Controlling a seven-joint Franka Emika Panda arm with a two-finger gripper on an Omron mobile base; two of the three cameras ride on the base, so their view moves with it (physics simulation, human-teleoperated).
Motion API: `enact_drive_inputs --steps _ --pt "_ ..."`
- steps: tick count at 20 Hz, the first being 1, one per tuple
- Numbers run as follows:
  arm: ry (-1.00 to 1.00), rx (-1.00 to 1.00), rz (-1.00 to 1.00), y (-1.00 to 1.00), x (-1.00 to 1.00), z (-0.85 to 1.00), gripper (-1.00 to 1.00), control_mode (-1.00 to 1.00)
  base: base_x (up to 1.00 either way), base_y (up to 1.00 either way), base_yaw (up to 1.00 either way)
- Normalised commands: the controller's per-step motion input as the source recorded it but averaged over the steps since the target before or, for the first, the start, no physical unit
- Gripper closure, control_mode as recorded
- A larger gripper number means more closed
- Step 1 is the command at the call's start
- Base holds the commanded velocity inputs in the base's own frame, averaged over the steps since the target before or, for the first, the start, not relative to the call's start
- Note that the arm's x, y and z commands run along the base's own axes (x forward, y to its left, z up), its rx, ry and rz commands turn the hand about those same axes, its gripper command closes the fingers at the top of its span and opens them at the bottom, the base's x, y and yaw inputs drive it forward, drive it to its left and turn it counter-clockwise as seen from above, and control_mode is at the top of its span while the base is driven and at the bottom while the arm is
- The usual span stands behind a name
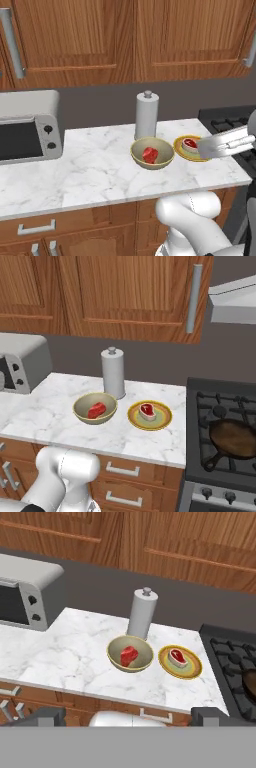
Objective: Place one of the steaks on the plate and the other in the bowl. Then place the bowl in the fridge.
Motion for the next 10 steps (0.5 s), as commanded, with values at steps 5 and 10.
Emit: enact_drive_inputs --steps 5,10 --pt "0.00 0.00 0.00 0.00 0.00 0.00 -1.00 1.00 0.91 0.37 0.00" --pt "0.00 0.00 0.00 0.00 0.00 0.00 -1.00 1.00 0.41 0.10 -0.10"
